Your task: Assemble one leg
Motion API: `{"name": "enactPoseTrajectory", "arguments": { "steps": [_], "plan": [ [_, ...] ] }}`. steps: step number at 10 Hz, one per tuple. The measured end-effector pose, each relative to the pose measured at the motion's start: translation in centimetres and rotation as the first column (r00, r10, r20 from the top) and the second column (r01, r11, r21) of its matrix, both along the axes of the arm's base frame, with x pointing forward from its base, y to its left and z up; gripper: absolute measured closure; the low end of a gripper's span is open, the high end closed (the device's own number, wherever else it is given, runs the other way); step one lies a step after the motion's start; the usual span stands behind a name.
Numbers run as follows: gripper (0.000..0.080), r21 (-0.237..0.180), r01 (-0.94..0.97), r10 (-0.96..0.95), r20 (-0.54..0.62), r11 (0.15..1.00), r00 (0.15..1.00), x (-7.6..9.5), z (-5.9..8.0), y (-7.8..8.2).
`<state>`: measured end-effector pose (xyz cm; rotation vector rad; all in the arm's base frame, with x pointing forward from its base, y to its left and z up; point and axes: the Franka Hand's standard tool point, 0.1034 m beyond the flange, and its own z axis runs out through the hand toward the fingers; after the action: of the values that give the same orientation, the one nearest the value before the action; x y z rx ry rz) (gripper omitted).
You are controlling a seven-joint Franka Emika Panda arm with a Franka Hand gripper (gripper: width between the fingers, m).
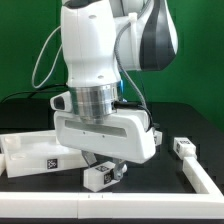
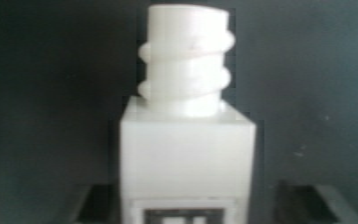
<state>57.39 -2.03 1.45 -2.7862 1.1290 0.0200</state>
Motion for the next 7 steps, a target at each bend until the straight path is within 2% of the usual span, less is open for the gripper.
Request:
{"name": "enactPoseTrajectory", "arguments": {
  "steps": [1,2,3,4,5,6,7],
  "plan": [
    [0.0518,0.000,-0.001,0.001,0.001,1.000,1.000,0.0,0.0,0.0],
    [0.0518,0.001,-0.009,0.009,0.003,1.000,1.000,0.1,0.2,0.2],
    [0.0518,0.003,-0.066,0.065,0.023,0.998,0.998,0.1,2.1,1.0],
    [0.0518,-0.009,-0.142,0.142,0.058,0.990,0.988,-1.3,4.7,2.0],
    [0.0518,-0.011,-0.172,0.172,0.059,0.985,0.983,-3.3,6.3,2.8],
    [0.0518,-0.010,-0.156,0.156,0.071,0.988,0.985,-4.5,7.7,3.5],
    [0.0518,-0.016,-0.168,0.168,0.082,0.986,0.982,-4.8,7.9,3.3]
  ]
}}
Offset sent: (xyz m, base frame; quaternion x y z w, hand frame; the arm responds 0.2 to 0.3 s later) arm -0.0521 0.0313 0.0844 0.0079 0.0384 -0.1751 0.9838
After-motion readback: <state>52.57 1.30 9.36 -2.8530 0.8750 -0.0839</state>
